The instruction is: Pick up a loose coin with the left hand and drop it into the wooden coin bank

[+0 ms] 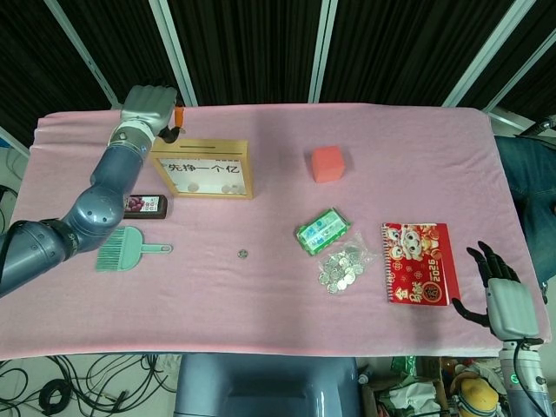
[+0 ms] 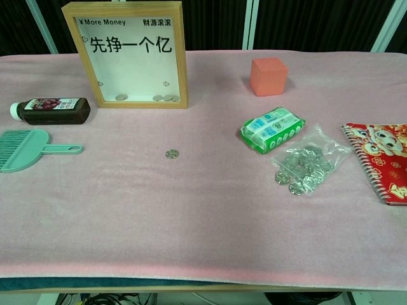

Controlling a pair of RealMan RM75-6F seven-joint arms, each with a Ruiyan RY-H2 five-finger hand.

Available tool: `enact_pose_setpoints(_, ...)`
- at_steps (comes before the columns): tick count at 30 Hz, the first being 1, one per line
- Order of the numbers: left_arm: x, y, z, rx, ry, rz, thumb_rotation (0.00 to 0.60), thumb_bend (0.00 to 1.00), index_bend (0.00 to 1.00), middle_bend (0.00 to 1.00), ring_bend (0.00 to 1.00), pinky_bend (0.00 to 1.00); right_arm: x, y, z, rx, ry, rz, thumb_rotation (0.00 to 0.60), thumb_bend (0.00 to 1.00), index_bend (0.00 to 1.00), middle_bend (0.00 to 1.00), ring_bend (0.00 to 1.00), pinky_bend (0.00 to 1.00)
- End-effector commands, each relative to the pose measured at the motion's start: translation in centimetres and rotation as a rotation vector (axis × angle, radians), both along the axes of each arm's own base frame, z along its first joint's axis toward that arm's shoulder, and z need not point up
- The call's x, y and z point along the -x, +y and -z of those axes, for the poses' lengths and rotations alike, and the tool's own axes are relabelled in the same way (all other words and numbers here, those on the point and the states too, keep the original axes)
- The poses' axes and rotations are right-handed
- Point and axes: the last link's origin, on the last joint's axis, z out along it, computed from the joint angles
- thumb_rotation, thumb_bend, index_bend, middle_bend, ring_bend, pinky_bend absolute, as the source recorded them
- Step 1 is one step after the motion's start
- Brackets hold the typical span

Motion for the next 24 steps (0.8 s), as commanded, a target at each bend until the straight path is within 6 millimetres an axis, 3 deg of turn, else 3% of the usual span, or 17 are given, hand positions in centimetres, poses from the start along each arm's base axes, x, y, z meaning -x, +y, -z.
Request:
enact_pose_setpoints(1,-0.1,0.4,1.0,0.007,-0.003,0.007,0.6,0.47,0.6,0.16,0.0,0.0,0.0,0.0,0.0,0.0,0.0,0.0,0.6,0.15,0.14,0.03,0.1,0.19)
enact_pose_setpoints(24,1.0,0.8,3.6,0.047,-0.007,-0.004,0.6,0.47,0.6,0.16,0.0,0.0,0.1,0.0,-0.1,0.003,-0.01,0.005,0.6,0.15,0.14,0.03,0.1,0.19)
